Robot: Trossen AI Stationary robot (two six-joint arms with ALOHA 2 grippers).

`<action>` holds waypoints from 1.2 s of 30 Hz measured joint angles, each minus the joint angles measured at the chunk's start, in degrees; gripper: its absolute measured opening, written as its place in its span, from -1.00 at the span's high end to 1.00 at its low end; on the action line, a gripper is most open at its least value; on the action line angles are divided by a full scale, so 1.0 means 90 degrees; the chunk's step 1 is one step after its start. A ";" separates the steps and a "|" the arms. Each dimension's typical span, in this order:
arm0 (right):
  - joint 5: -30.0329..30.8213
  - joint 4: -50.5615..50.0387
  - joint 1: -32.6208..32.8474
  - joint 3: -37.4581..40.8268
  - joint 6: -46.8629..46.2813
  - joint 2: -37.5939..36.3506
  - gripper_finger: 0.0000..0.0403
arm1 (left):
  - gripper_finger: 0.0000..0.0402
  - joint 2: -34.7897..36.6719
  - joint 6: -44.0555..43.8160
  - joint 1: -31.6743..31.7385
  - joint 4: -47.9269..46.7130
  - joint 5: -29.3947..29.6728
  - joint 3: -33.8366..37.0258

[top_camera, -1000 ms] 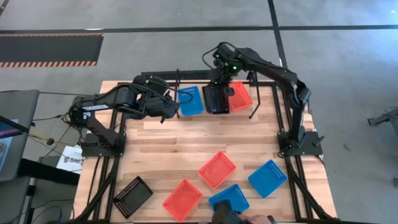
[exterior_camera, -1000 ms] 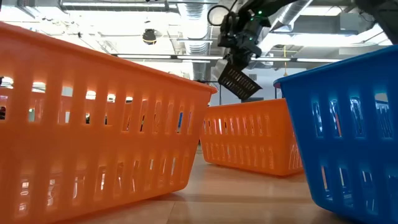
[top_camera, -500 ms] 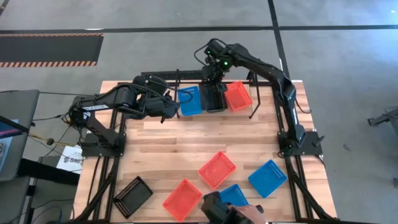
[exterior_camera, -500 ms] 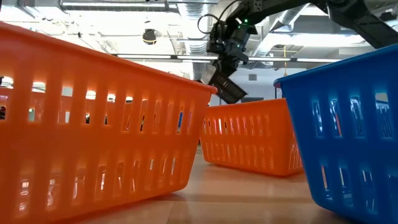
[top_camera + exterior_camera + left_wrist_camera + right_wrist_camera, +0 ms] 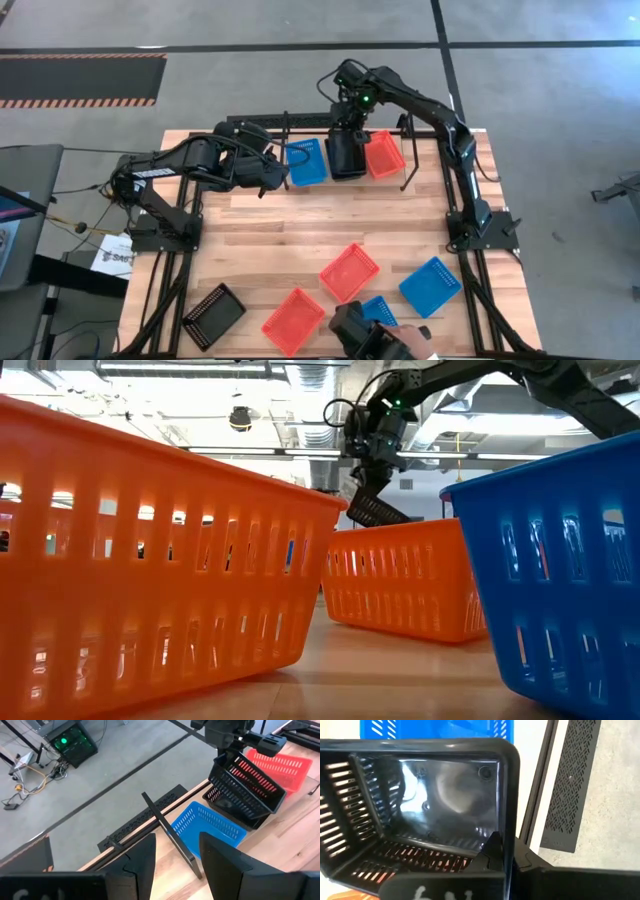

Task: Stack baskets on shelf by color
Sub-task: Stack the top black bin on top of the black bin on the shelf

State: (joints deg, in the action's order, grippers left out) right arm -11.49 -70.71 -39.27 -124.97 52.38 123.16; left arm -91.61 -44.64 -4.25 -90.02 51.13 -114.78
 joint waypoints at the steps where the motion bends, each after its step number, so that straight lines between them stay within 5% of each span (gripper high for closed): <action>1: -0.0028 -0.0003 0.0008 0.0000 0.0000 -0.0001 0.99 | 0.30 0.0000 0.0043 0.0000 0.0001 0.0000 0.0000; 36: -0.0046 0.0080 0.0144 0.0002 -0.0056 0.0083 0.99 | 0.30 -0.0001 0.0076 0.0000 0.0000 -0.0214 0.0002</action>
State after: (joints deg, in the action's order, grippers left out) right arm -11.90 -69.99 -37.98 -124.95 51.87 123.91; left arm -91.62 -43.95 -4.25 -90.02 49.21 -114.76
